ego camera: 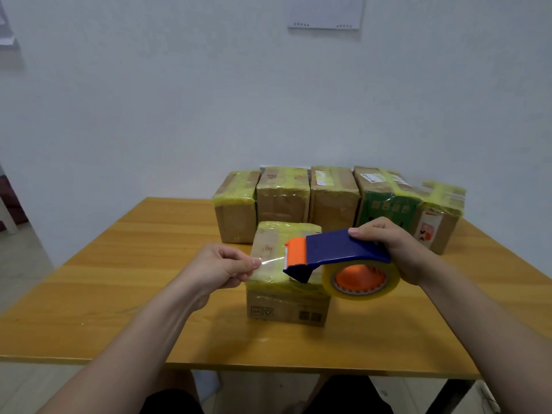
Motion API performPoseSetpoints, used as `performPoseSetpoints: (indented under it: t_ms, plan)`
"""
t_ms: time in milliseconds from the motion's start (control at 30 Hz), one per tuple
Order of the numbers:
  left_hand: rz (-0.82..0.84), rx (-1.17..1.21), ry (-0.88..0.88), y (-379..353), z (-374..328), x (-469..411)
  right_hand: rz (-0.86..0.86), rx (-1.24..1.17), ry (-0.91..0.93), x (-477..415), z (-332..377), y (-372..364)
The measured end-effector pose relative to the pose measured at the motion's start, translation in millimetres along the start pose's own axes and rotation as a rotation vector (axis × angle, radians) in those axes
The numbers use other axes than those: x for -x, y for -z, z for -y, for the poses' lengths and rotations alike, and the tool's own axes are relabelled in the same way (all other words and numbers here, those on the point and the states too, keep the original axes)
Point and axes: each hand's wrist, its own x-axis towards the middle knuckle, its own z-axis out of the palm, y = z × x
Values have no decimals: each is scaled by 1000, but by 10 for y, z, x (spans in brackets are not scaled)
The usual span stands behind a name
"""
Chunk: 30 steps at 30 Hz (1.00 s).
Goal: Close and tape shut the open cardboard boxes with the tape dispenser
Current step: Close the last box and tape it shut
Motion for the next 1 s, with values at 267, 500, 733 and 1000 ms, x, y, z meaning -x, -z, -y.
performPoseSetpoints:
  t_ms: [267, 500, 733, 1000]
  plan:
    - [-55, -242, -32, -11, -7, -46, 73, 188, -7, -24, 82, 19]
    - [-113, -406, -94, -59, 30, -64, 64, 285, -12, -55, 191, -79]
    - [-114, -463, -105, -51, 56, -91, 84, 349, -52, -94, 292, -135]
    - [-150, -629, -31, 47, 5, -152, 117, 389, -95, -91, 355, -152]
